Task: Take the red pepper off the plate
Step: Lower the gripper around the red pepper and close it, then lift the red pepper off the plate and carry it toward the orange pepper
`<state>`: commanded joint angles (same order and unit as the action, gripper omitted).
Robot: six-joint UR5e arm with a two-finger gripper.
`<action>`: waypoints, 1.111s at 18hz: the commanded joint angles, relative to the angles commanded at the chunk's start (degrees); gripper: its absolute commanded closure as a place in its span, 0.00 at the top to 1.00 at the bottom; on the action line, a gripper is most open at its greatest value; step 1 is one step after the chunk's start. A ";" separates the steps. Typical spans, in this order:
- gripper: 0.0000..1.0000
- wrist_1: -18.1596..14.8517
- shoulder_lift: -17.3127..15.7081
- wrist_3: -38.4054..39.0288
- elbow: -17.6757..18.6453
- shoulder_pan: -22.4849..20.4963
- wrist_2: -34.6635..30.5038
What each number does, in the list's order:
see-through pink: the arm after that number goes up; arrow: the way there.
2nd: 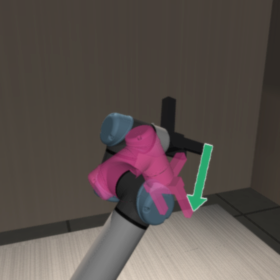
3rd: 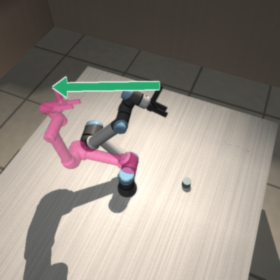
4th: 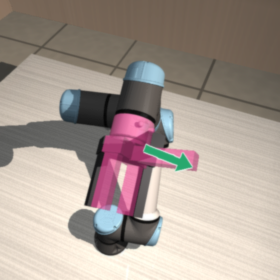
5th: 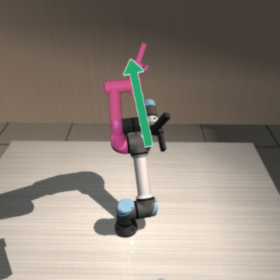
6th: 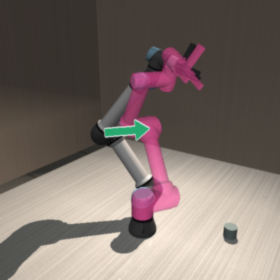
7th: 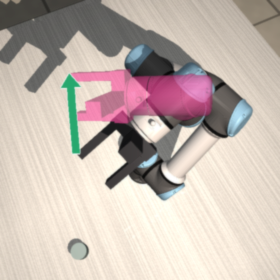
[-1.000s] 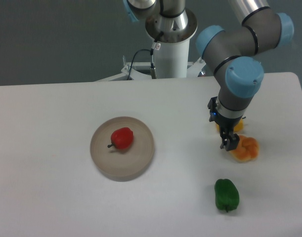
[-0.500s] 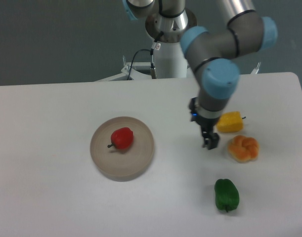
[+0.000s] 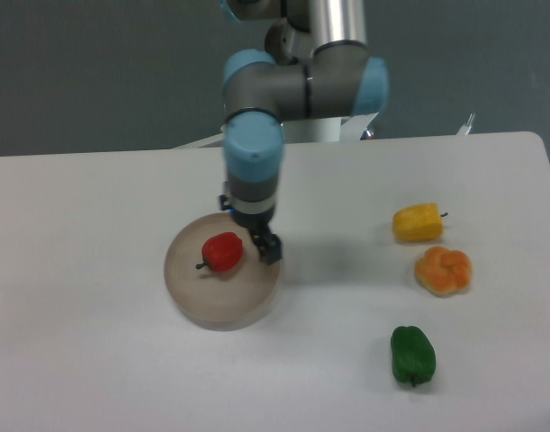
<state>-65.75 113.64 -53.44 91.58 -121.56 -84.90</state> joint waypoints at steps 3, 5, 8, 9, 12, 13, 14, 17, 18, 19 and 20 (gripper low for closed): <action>1.00 1.49 1.76 2.46 0.18 0.79 0.00; 1.00 3.34 2.64 3.34 0.18 1.50 -0.09; 1.00 3.79 3.17 3.26 0.35 1.50 -0.35; 1.00 3.96 3.17 3.34 0.44 1.50 -0.44; 1.00 5.45 3.96 3.17 1.32 1.50 -0.53; 1.00 5.63 4.40 3.17 1.32 1.58 -0.53; 1.00 5.63 4.49 3.17 1.32 1.59 -0.53; 0.98 5.55 4.93 2.99 1.32 1.59 -0.62; 0.87 5.46 4.93 2.82 1.32 1.59 -0.53; 0.65 5.28 4.93 3.17 1.32 1.59 -0.53; 0.48 5.19 4.84 3.26 1.32 1.59 -0.62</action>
<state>-60.56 118.48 -50.19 92.90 -119.97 -85.52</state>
